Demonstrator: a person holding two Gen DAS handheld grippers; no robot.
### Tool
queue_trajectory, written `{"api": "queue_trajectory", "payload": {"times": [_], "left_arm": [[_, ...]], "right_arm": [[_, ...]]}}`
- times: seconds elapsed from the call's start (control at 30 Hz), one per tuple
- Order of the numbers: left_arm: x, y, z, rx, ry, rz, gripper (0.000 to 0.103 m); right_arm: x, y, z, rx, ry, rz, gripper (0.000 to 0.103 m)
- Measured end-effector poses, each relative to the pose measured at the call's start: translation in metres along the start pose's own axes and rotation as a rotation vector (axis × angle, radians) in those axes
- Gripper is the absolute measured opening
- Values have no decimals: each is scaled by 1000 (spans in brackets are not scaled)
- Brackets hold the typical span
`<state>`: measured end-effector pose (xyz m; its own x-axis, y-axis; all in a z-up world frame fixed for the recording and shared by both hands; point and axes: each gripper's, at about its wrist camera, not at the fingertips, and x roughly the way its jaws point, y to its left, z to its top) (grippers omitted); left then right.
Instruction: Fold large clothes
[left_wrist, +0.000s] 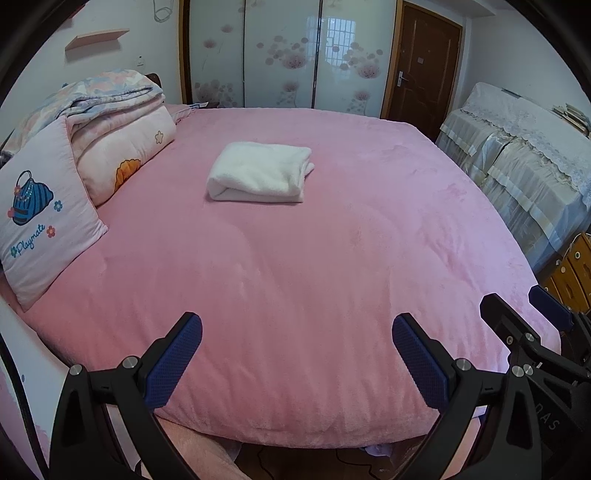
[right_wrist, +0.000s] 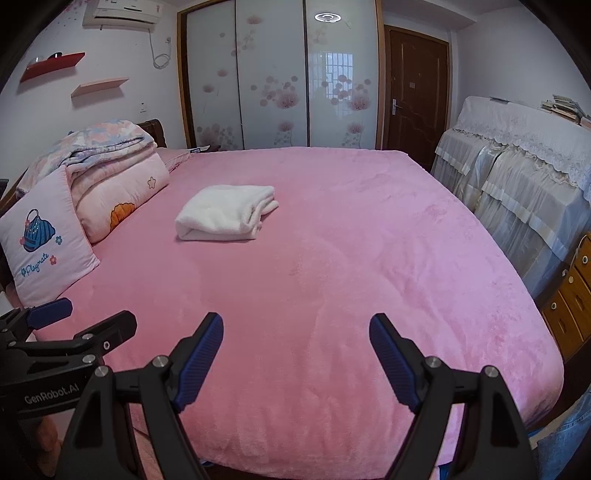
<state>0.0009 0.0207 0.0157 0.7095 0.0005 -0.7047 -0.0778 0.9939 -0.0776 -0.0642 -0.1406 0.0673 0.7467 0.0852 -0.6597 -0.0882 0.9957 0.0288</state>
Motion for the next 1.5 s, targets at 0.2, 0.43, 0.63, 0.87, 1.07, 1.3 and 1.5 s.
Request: {"api": "queue_trajectory", "payload": {"times": [0.2,0.43,0.63,0.87,1.07,1.3,1.5], "left_arm": [[0,-1,0,2,5,5,102],[2,-2,0,3,11,4,102],[2,-2,-2,9,13,-5,102],[5,3,-2,6,18,-3,102],[8,3,-2,4,29,0,102],[10,2,-3,8,42,4,102],[13,1,-3,11,53,4,102]], "right_arm": [[1,1,-1,3,6,-2,82],[2,-1,-2,14,15,-2,82],[2,0,-5,20,21,-13,82],[1,1,-5,12,11,-22,82],[1,0,-7,18,22,-18,82],[4,1,-8,17,28,-24,82],[8,-1,-11,24,39,-26,82]]}}
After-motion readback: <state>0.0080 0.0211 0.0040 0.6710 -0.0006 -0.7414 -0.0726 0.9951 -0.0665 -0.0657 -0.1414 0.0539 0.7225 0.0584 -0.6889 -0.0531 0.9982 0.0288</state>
